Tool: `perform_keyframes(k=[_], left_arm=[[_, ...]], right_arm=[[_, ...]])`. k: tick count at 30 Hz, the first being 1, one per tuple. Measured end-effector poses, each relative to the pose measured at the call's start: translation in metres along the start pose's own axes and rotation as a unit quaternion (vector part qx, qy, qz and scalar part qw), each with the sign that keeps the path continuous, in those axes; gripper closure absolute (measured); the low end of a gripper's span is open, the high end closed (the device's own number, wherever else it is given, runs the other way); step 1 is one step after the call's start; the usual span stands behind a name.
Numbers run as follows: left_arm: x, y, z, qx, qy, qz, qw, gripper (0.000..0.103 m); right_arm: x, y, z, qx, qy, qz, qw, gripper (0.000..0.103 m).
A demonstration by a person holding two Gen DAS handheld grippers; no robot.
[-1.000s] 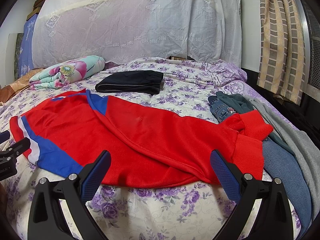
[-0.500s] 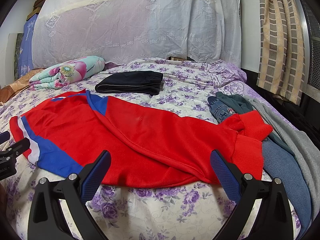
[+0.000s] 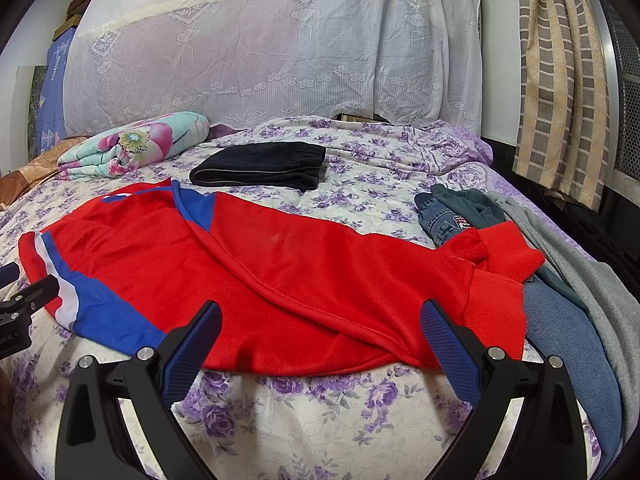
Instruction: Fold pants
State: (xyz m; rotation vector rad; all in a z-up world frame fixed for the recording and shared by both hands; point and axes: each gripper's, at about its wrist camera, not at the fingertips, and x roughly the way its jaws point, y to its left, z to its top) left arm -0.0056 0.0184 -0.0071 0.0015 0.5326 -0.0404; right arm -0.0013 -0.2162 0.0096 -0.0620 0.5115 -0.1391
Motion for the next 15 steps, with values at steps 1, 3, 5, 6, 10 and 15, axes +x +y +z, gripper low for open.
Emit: perform_keyframes(k=[1,3,5,6,10,15], left_arm=[[0.0000,0.0000,0.0001,0.000,0.000,0.000,1.0000,0.005],[0.0001,0.0002,0.0001,0.000,0.000,0.000,1.0000,0.005],[0.0000,0.0003,0.0001,0.000,0.000,0.000,1.0000,0.005],[0.0000,0.0003,0.0002,0.000,0.000,0.000,1.0000,0.005],[0.0004,-0.0007,-0.0009,-0.001,0.001,-0.001,1.0000,0.005],[0.0001,-0.0040,-0.0033,-0.003,0.002,-0.003,1.0000,0.005]], right_arm=[[0.0000,0.0000,0.0000,0.000,0.000,0.000,1.000,0.003],[0.0000,0.0000,0.0001,0.000,0.000,0.000,1.000,0.003],[0.0000,0.0004,0.0000,0.000,0.000,0.000,1.000,0.003],[0.0000,0.0002,0.0000,0.000,0.000,0.000,1.000,0.003],[0.0002,0.0003,-0.0002,0.000,0.000,0.000,1.000,0.003],[0.0003,0.0003,-0.0002,-0.001,0.000,0.000,1.000,0.003]])
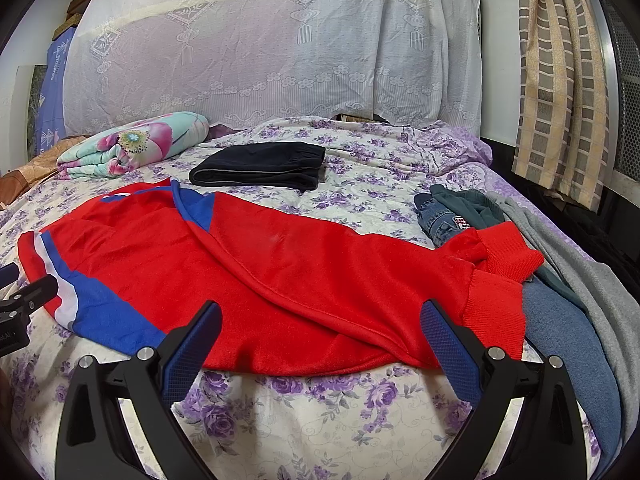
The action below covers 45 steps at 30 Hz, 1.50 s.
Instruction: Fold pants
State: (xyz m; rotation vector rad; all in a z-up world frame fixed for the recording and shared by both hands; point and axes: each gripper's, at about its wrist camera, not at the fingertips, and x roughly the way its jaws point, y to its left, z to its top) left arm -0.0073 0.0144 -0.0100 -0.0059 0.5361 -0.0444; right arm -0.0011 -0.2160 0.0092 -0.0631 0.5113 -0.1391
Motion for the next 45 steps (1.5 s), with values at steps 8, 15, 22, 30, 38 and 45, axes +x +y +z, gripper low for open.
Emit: perform_keyframes(k=[8,15,22,30,38,45], left_arm=[[-0.001,0.000,-0.002,-0.002,0.002,-0.002,1.0000,0.005],[0.016,0.015,0.000,-0.049,0.062,-0.096,0.9923,0.005],[0.052,0.075,0.001,-0.219,0.129,-0.209,0.9444,0.005],[0.069,0.081,0.011,-0.289,0.165,-0.217,0.9177,0.005],[0.112,0.094,0.018,-0.302,0.179,-0.187,0.9175,0.082],[0.105,0.093,0.020,-0.301,0.133,-0.223,0.9176,0.099]], right_arm=[[0.000,0.000,0.000,0.000,0.000,0.000,1.000,0.003],[0.000,0.000,0.000,0.000,0.003,0.000,1.000,0.003],[0.002,-0.008,0.000,0.005,0.009,0.009,1.000,0.003],[0.001,-0.014,0.001,0.019,0.004,0.028,0.999,0.003],[-0.004,-0.033,-0.001,0.059,-0.002,0.061,0.996,0.003],[-0.042,-0.068,-0.032,0.082,0.052,0.094,0.991,0.003]])
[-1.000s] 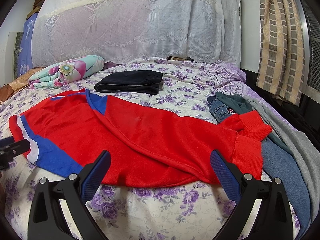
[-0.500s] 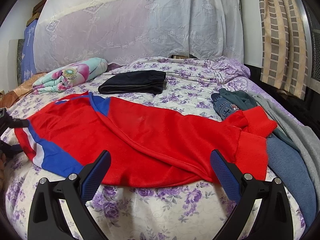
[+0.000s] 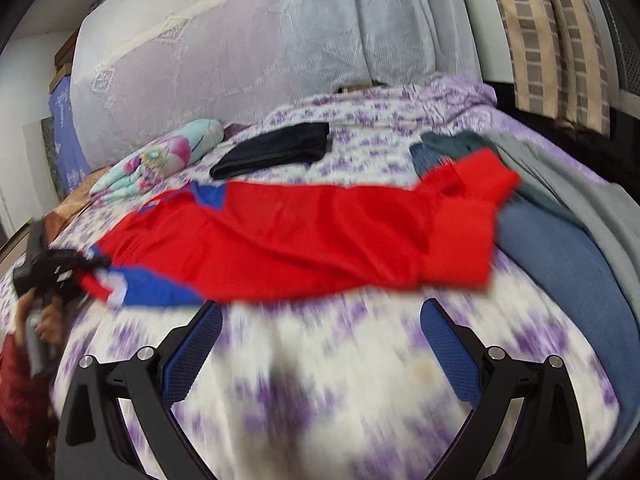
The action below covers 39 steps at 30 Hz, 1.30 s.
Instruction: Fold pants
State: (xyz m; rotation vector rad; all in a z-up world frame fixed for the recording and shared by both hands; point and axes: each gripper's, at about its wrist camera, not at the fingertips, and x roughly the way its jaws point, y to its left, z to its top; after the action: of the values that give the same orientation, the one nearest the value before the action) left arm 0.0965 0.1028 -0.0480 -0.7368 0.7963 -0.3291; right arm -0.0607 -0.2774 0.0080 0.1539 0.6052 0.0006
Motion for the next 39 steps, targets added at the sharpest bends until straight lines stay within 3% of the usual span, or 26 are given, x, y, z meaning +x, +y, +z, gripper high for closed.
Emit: perform_keyframes(k=[4,7,11,13,15,18,19,20,21,22,23,27,31,33,36,38,39], left_arm=[[-0.004,-0.003,0.002,0.015,-0.013,-0.013,0.9997,0.099],[-0.014,0.021,0.004,-0.002,-0.007,-0.032,0.9995,0.099],[-0.016,0.027,0.006,-0.003,-0.004,-0.036,0.9993,0.099],[-0.016,0.025,0.007,0.007,-0.003,-0.027,0.9996,0.099],[-0.015,0.025,0.008,0.012,0.000,-0.019,0.9997,0.099],[-0.012,0.029,0.009,0.006,0.007,-0.013,0.9999,0.099],[-0.012,0.029,0.009,0.006,0.005,-0.014,0.9999,0.099],[-0.013,0.029,0.008,0.006,0.003,-0.014,0.9999,0.099],[-0.014,0.030,0.008,0.006,0.001,-0.013,0.9999,0.099],[-0.015,0.030,0.007,0.006,0.000,-0.014,0.9999,0.099],[-0.015,0.030,0.007,0.006,-0.001,-0.014,0.9999,0.099],[-0.013,0.029,0.008,0.009,0.003,-0.011,0.9999,0.099],[-0.009,0.029,0.008,0.009,0.010,-0.001,0.9999,0.098],[-0.008,0.031,0.009,0.005,0.012,0.003,0.9999,0.095],[-0.007,0.033,0.010,0.001,0.015,0.006,0.9999,0.094],[-0.005,0.033,0.013,0.000,0.017,0.007,0.9998,0.095],[-0.005,0.032,0.013,0.002,0.019,0.007,0.9998,0.099]], right_arm=[[-0.010,-0.011,-0.008,0.013,0.041,0.018,0.999,0.003],[0.010,-0.035,0.003,0.086,0.067,0.048,0.993,0.006],[0.064,-0.072,0.015,0.212,0.112,0.105,0.965,0.008],[0.083,-0.072,0.027,0.211,0.106,0.094,0.967,0.009],[0.097,-0.070,0.041,0.208,0.113,0.085,0.968,0.021],[0.110,-0.074,0.105,0.187,0.100,0.121,0.970,0.023],[0.108,-0.078,0.127,0.165,0.078,0.110,0.977,0.024],[0.101,-0.089,0.147,0.160,0.042,0.053,0.985,0.024],[0.095,-0.102,0.154,0.177,0.024,0.015,0.984,0.023],[0.087,-0.112,0.154,0.196,0.012,-0.013,0.980,0.022],[0.080,-0.120,0.149,0.200,0.009,-0.014,0.980,0.022],[0.070,-0.111,0.092,0.134,0.066,-0.024,0.989,0.022],[0.071,-0.111,0.044,0.155,0.115,0.014,0.981,0.022],[0.086,-0.113,0.036,0.184,0.130,0.035,0.974,0.022],[0.106,-0.112,0.050,0.192,0.115,0.035,0.974,0.024],[0.131,-0.119,0.063,0.201,0.114,0.036,0.972,0.055],[0.138,-0.121,0.065,0.207,0.116,0.027,0.971,0.088]])
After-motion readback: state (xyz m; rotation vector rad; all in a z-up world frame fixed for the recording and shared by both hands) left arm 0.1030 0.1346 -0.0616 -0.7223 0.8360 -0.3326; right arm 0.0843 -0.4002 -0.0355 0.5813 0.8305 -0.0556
